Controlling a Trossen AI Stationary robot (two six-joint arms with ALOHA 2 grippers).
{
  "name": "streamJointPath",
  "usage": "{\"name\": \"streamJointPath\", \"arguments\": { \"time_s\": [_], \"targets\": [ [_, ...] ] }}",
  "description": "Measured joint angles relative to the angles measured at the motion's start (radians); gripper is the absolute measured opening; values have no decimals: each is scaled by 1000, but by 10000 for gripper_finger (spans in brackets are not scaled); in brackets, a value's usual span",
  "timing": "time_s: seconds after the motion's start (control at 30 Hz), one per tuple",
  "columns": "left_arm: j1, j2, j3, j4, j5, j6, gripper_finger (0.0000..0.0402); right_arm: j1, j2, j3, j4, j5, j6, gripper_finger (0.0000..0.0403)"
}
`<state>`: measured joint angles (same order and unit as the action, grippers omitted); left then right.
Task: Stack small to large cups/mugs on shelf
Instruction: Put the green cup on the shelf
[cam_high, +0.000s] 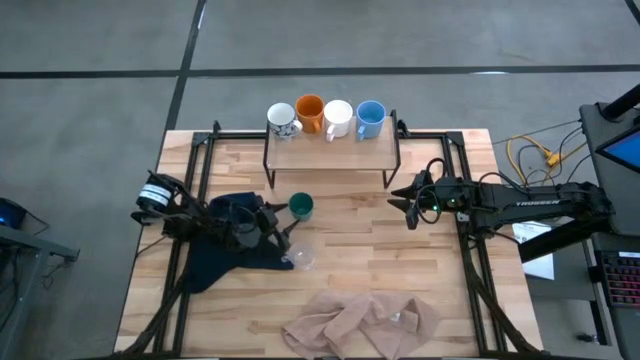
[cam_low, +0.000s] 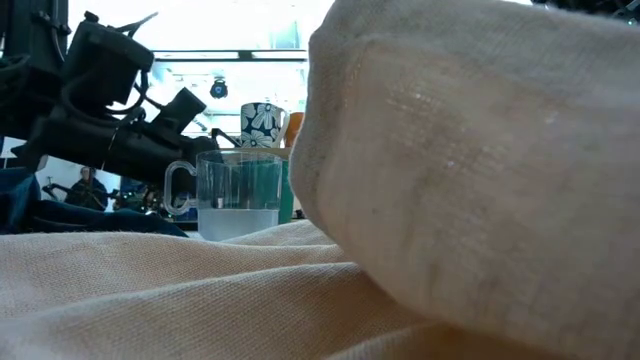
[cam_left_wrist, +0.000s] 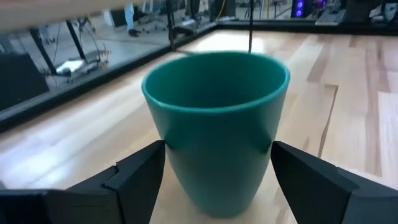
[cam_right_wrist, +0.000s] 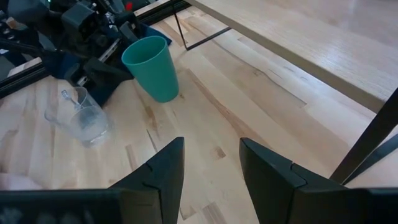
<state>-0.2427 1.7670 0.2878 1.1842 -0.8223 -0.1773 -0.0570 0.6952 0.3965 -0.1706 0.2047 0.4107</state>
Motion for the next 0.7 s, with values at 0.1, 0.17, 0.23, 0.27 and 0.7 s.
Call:
{"name": "streamJointPath", "arguments": {
  "time_s": [0.1,0.17,0.23,0.27,0.7],
  "targets": [
    [5,2,0,53,1,61,278,0,0,0,-4,0,-2,148],
    [14,6,0,73,5,72,278,0,0,0,-7,0,-2,148],
    [28,17,0,77,15,55,278,0,0,0,-7,0,-2,148],
    [34,27,0,79,26,51,278,0,0,0,-7,0,-2,148],
    [67,184,15,321,72,87,278,0,0,0,-10,-3,-2,148]
  ]
}}
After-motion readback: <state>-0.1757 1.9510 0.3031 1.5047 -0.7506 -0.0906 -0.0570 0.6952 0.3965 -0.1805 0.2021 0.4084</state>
